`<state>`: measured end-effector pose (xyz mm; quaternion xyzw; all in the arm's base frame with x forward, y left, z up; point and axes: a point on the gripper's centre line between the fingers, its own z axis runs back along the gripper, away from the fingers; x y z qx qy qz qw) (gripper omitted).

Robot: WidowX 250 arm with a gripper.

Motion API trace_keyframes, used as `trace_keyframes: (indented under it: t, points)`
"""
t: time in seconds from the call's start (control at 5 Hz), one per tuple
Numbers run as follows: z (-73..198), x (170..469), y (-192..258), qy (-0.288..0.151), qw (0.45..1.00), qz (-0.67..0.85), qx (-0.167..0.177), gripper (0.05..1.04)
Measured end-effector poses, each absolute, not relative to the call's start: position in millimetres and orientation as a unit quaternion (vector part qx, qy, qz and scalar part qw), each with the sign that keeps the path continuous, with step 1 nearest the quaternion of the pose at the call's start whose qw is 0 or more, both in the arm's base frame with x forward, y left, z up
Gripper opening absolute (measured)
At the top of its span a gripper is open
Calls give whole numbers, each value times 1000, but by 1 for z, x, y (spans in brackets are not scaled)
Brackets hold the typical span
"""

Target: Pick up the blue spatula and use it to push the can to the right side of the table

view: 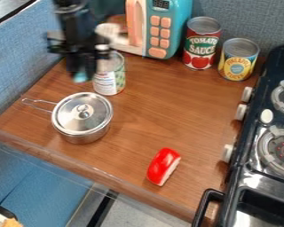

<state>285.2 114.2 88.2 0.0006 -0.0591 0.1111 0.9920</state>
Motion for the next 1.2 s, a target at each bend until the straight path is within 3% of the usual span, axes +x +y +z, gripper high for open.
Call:
trace_keyframes:
  t: [0.4, 0.8, 1.2]
  points:
    - [61, 282, 169, -26, 989, 147, 12, 326]
    - [36, 297, 186, 0, 987, 157, 12, 326]
    - [34, 315, 137, 11, 994, 109, 4, 326]
